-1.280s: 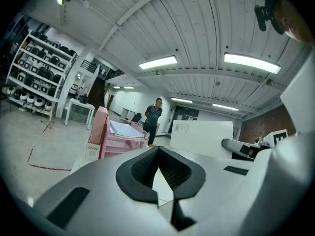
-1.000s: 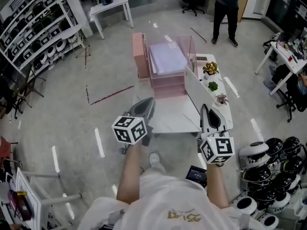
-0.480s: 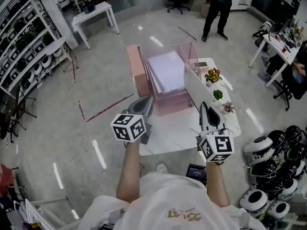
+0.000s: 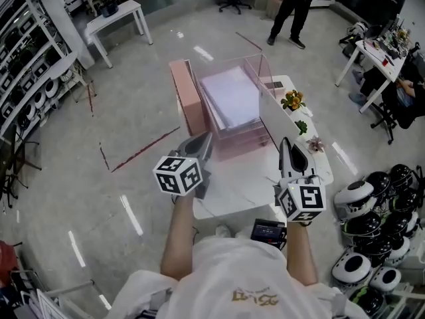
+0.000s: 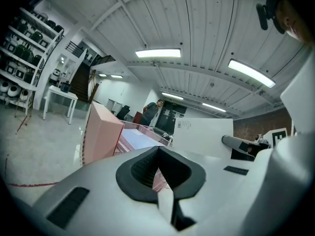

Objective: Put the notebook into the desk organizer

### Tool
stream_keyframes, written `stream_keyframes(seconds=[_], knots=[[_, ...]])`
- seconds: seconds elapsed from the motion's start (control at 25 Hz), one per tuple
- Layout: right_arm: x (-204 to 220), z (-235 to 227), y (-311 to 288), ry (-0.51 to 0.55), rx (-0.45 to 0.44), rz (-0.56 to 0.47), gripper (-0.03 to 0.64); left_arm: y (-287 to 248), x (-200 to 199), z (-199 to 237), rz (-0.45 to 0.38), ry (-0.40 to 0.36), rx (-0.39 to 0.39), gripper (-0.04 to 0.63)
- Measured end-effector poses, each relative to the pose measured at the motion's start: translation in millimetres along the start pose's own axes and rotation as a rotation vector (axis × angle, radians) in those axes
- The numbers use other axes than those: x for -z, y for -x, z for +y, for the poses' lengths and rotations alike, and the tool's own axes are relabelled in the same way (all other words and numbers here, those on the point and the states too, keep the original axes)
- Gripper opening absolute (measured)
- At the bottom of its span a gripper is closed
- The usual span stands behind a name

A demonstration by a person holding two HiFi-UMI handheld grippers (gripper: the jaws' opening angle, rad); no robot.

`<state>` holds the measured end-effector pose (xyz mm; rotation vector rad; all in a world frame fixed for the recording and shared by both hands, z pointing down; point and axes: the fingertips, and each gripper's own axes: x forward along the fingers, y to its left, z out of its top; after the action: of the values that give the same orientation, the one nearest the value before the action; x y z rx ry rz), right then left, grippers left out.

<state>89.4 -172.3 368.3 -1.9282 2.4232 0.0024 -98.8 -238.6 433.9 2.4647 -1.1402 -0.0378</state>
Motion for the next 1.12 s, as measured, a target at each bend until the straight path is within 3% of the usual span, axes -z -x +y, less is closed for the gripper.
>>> stream_keyframes(seconds=[0.28,0.8,1.12], knots=[[3.5,1.1,-17.2,0.031,-0.008,0.011,0.02,-12.4,-0.2,3.7,-0.013,0.03,0.026,0.015],[12.0,-9.2,-65.7,0.039,-0.036,0.026,0.02,-45.1,-12.8,33.7,-0.009,0.036,-0.017,0.015],[17.0,-5.6,-100.5,0.153,-0.068,0.024,0.02,-63.7,-15.7,43.0,0.016,-0.001,-0.027,0.017]])
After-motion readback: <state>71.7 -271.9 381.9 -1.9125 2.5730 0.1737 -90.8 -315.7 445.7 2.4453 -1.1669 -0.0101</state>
